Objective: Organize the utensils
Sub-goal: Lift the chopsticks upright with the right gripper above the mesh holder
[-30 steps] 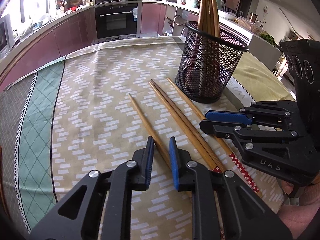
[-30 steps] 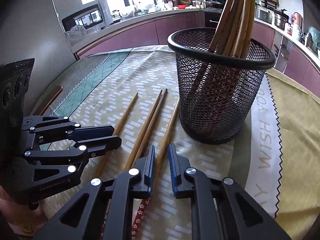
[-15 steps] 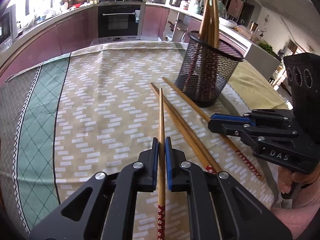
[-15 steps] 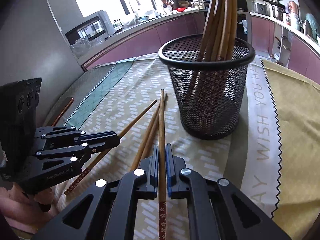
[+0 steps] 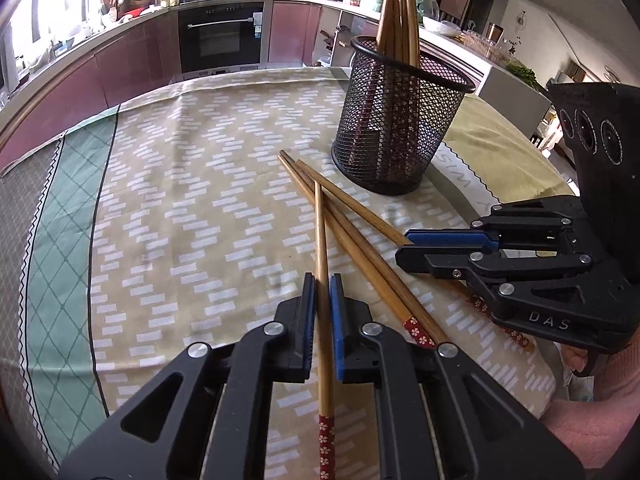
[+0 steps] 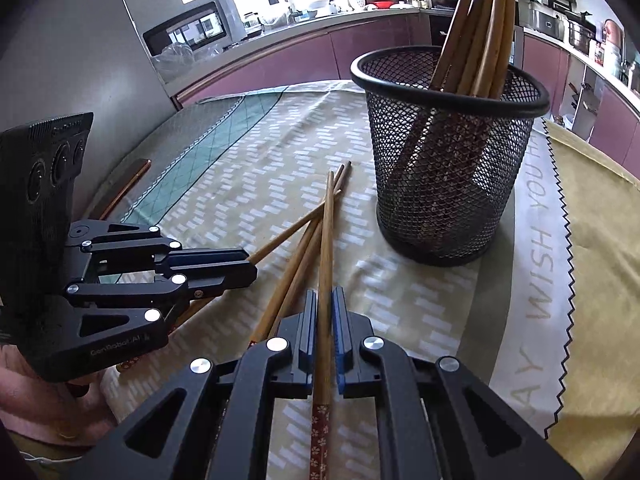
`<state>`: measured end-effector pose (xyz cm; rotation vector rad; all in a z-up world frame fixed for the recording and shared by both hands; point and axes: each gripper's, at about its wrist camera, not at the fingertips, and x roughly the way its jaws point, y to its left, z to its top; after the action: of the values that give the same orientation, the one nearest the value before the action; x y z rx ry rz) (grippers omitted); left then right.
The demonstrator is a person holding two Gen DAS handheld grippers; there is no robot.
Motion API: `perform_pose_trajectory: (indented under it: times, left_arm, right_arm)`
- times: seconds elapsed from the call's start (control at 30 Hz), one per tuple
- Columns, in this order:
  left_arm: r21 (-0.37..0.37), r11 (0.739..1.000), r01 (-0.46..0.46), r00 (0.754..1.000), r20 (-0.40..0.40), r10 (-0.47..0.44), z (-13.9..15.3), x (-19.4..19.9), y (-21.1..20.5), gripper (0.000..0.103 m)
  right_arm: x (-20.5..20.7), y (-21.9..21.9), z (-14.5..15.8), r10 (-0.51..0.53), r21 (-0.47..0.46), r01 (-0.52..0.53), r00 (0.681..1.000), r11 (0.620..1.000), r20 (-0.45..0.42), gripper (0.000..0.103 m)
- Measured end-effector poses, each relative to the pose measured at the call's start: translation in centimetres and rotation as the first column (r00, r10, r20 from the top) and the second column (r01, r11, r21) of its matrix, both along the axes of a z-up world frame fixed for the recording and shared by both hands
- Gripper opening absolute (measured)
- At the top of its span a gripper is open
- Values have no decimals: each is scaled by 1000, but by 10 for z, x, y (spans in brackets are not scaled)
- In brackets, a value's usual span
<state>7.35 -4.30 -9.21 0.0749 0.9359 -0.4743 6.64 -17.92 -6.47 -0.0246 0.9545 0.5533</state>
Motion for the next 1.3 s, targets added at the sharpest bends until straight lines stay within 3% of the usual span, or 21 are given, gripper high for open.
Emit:
perform_pose_trajectory:
  times: [0.43,0.97,1.3]
  left_arm:
    - [-44,999,-19,1000,-9,19,8,4,2,7]
    - [-189,981,39,996,83,-24,62,-12,16,7]
    - [-228,972,60,991,127,-32,86,-20,19,7]
  right_arm:
    - [-10,-10,11,-8,51,6,999,999,43,6]
    - [-32,-34,54,-45,166,20,988,986,150,6]
    - [-35,-46,69,-73,210,33,981,977,182,6]
